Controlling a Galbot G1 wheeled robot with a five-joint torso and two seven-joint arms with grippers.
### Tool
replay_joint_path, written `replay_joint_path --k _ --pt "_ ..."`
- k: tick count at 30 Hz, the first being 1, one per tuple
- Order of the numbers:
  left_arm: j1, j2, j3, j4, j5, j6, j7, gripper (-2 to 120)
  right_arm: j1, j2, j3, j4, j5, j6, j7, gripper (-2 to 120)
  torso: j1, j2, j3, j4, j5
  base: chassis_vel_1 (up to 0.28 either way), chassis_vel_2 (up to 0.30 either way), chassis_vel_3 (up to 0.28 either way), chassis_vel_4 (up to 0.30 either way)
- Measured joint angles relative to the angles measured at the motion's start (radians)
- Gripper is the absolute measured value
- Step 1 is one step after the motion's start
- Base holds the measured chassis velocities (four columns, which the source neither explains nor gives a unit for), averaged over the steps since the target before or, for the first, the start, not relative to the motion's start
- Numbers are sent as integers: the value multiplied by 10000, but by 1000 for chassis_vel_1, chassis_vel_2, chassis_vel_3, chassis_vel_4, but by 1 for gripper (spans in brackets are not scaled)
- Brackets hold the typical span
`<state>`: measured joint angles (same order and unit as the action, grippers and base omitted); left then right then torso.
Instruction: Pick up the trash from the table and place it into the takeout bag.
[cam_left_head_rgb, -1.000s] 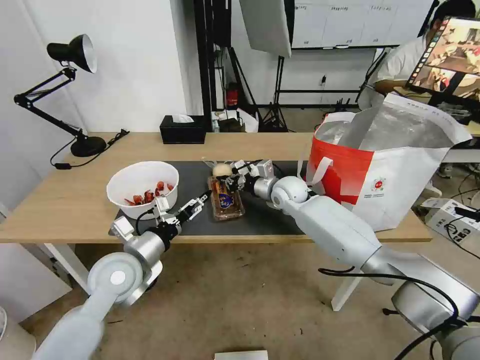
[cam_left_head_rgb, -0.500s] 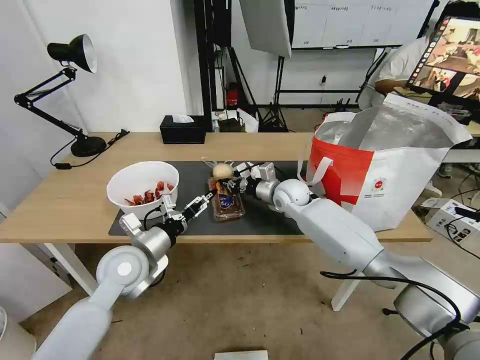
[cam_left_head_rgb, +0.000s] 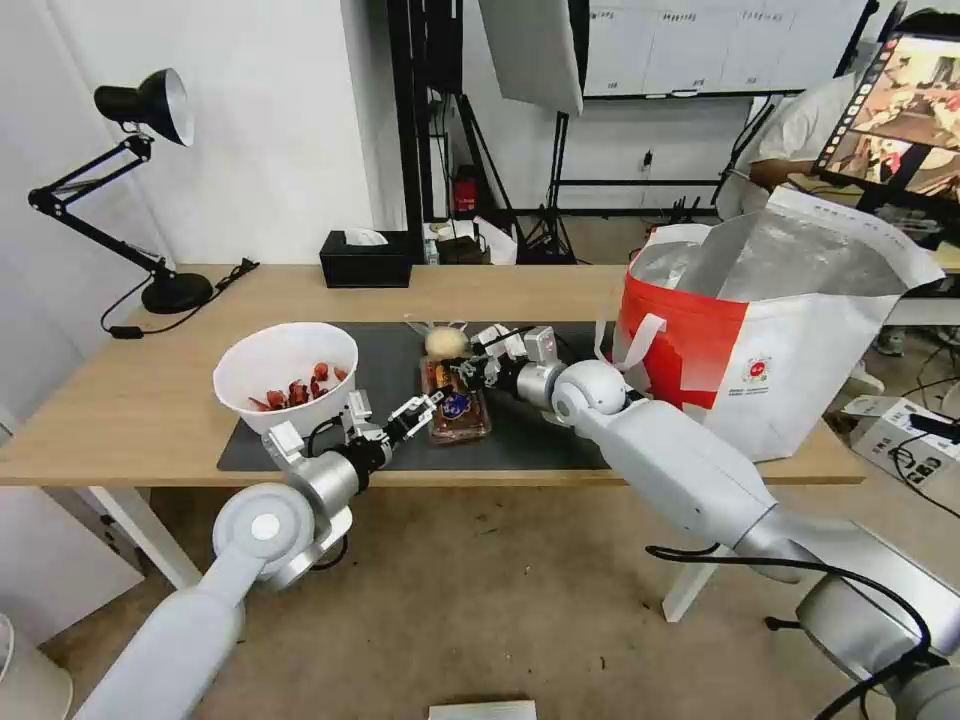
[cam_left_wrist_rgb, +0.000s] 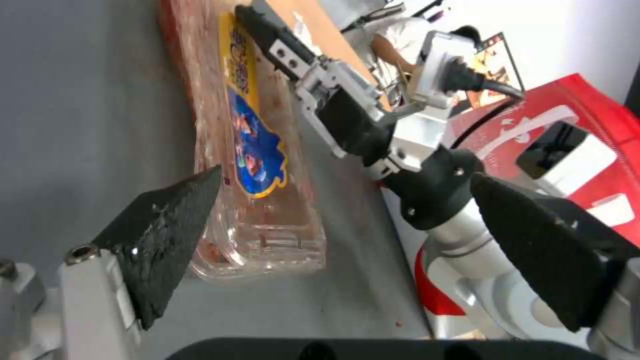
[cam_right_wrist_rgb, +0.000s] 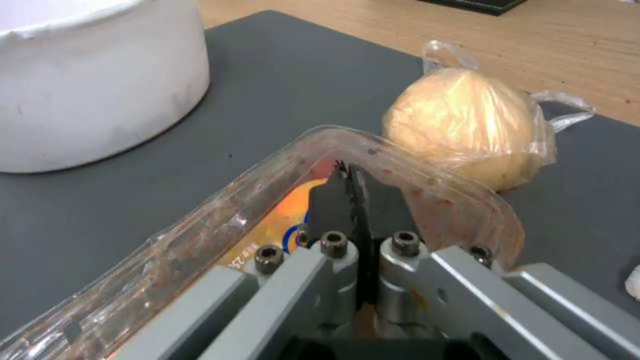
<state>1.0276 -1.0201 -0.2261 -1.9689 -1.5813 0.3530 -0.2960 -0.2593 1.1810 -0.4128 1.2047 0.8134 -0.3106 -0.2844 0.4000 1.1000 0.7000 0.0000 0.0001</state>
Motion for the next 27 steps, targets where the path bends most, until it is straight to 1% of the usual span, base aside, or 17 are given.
replay_joint_path --k 4,14,21,27 --pt "-144 -97 138 103 38 182 -406 100 -77 -11 96 15 1 -4 0 0 0 0 0 -1 0 0 0 0 0" --pt "-355 -7 318 356 243 337 -887 100 -180 -43 174 71 1 -9 0 0 0 0 0 -1 -1 0 0 0 0" --pt "-542 0 463 543 480 339 -1131 100 -205 -44 171 132 1 -18 0 0 0 0 0 0 -1 0 0 0 0" --pt "-617 31 488 559 471 343 -1227 100 -219 -37 160 142 2 -23 0 0 0 0 0 0 -1 0 0 0 0"
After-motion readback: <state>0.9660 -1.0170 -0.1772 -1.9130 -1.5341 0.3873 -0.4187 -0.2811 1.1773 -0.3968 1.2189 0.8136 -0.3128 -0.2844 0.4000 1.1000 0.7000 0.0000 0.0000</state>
